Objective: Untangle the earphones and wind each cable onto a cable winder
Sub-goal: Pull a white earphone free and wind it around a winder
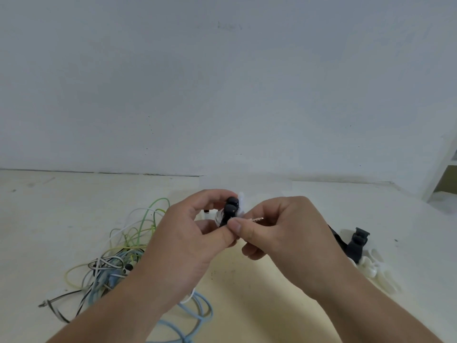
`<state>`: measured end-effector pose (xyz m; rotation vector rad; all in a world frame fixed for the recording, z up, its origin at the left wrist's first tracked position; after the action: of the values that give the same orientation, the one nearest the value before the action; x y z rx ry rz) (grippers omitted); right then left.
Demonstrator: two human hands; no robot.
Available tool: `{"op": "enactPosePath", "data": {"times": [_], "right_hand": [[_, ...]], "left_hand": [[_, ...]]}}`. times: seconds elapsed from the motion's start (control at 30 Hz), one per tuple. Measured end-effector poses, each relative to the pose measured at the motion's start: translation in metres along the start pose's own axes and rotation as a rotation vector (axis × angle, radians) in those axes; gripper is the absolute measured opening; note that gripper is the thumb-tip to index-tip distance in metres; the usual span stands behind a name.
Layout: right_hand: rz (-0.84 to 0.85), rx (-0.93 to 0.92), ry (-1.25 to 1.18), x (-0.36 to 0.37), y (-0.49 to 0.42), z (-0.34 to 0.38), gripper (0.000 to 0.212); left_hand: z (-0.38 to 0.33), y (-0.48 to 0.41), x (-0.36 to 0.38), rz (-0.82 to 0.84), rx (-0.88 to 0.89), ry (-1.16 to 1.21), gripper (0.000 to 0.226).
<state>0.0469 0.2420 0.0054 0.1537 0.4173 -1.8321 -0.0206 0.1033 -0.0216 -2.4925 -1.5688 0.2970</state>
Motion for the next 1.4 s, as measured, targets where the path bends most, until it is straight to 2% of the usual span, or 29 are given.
{"op": "enactPosePath", "data": {"times": [0.1, 0.27, 0.37, 0.53, 0.6, 0.73, 0.93, 1.13, 1.4], "right_hand": [[0.027, -0.064, 0.124, 0.000, 0.000, 0.001, 0.016], [-0.010, -0.089, 0.136, -0.004, -0.002, 0.004, 0.031], [-0.038, -0.093, 0.191, -0.002, -0.003, 0.001, 0.038], [-0.138, -0.082, 0.107, -0.008, -0.005, -0.001, 0.039], [-0.159, -0.095, 0.086, -0.013, -0.006, -0.001, 0.039], [-0.111, -0.137, 0.080, -0.013, -0.005, 0.001, 0.034], [0.033, -0.136, 0.156, -0.006, -0.004, -0.002, 0.011], [0.000, -0.098, 0.148, -0.008, -0.006, -0.003, 0.014], [0.111, -0.040, 0.166, 0.002, -0.002, -0.003, 0.011]], "left_hand": [[-0.001, -0.002, -0.003, 0.020, 0.018, 0.021, 0.039], [-0.003, -0.005, -0.003, 0.144, 0.041, 0.129, 0.033], [0.000, -0.005, -0.002, 0.163, 0.024, 0.145, 0.033], [0.002, -0.002, 0.002, 0.181, 0.009, 0.102, 0.043], [0.002, 0.000, 0.007, 0.186, 0.012, 0.106, 0.040], [0.002, 0.000, 0.007, 0.083, 0.041, 0.079, 0.041], [-0.005, -0.001, -0.001, -0.019, 0.079, 0.076, 0.039], [-0.001, -0.003, -0.004, -0.053, 0.013, 0.270, 0.029], [0.003, -0.005, -0.006, -0.218, -0.012, 0.413, 0.029]]}}
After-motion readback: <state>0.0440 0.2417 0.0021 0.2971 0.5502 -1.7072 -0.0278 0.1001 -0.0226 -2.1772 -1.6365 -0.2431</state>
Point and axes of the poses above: each hand's wrist, its own y-axis away from the middle knuckle, its own x-axis out of the palm, z = x × y, the point moved 3 cm from there along -y, towards the middle knuckle, and after that the axes turned 1 degree about -x, right-handed, at the moved point
